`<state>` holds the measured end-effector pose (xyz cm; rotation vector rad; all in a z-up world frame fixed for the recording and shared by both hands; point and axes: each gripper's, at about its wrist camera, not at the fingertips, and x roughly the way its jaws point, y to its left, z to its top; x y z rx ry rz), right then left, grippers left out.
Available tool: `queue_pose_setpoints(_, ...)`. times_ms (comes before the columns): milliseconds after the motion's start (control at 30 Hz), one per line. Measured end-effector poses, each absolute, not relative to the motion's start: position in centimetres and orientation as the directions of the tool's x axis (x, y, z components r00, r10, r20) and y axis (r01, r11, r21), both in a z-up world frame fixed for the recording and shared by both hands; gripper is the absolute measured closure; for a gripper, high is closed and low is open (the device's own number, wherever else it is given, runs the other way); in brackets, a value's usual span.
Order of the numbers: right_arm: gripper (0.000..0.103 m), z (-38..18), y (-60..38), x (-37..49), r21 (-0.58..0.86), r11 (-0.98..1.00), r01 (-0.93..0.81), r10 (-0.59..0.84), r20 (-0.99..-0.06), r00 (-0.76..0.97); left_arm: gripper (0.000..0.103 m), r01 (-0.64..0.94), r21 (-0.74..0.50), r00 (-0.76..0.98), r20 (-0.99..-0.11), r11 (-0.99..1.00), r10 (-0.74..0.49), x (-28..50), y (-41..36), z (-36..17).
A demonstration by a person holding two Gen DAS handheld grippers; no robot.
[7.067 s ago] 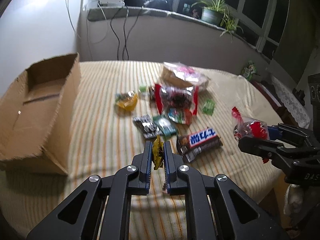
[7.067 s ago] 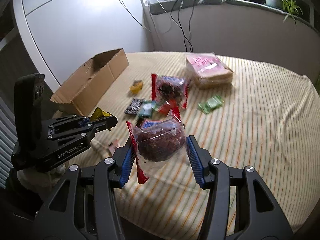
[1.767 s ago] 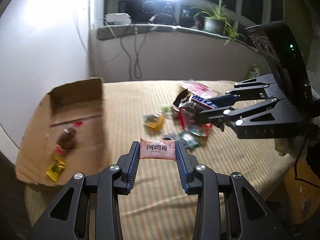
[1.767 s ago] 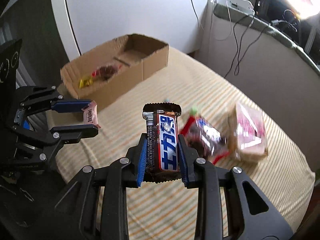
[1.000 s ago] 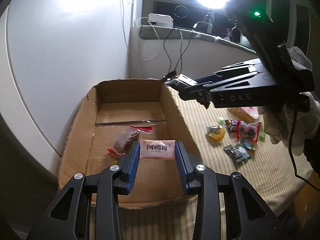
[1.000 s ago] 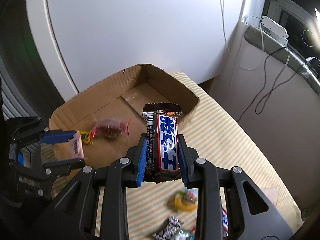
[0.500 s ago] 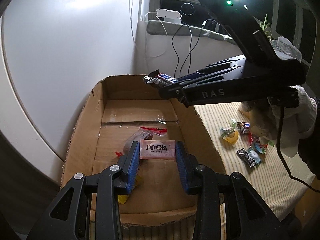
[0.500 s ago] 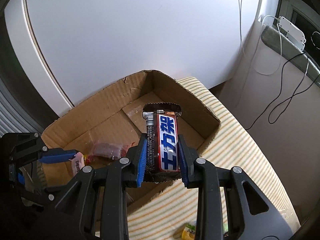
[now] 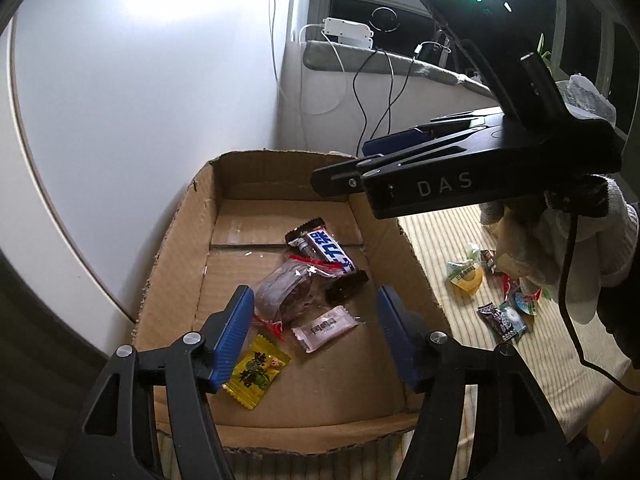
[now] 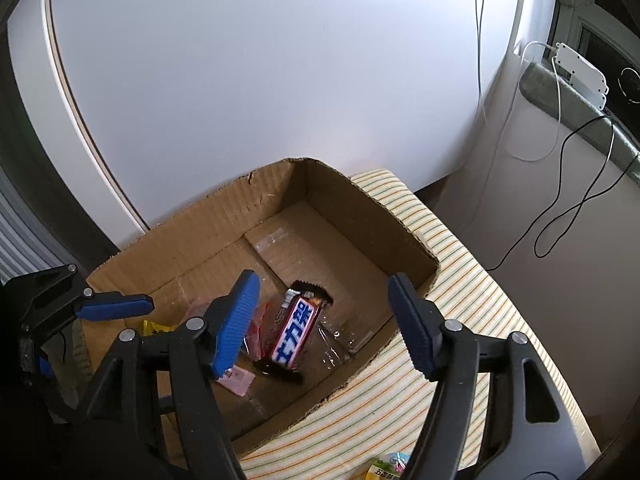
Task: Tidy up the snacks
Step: 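Move both snacks over the box and open both tools to release them, then return both tools from the box toward the remaining snacks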
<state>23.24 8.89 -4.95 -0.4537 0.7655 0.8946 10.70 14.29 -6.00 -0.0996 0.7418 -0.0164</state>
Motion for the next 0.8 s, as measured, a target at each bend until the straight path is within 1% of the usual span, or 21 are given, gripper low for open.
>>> queue_pose_setpoints(133, 0.032, -4.3, 8.5, 22.8, -0.065, 0.563, -0.824, 0.516, -0.751, 0.412, 0.040, -0.015, -0.096, 0.744, -0.666, 0.995, -0.053, 10.4, 13.9, -5.6)
queue_pose_setpoints(433, 0.032, -2.8, 5.4, 21.4, -0.083, 0.592, -0.802, 0.506, -0.736, 0.450, 0.040, 0.012, -0.093, 0.758, -0.649, 0.996, -0.069, 9.3, 12.3, -4.5)
queue_pose_setpoints(800, 0.032, -1.4, -3.5, 19.2, -0.077, 0.674, -0.734, 0.477, -0.714, 0.513, 0.040, 0.092, -0.103, 0.762, -0.633, 0.991, -0.136, 8.4, 8.1, -3.7)
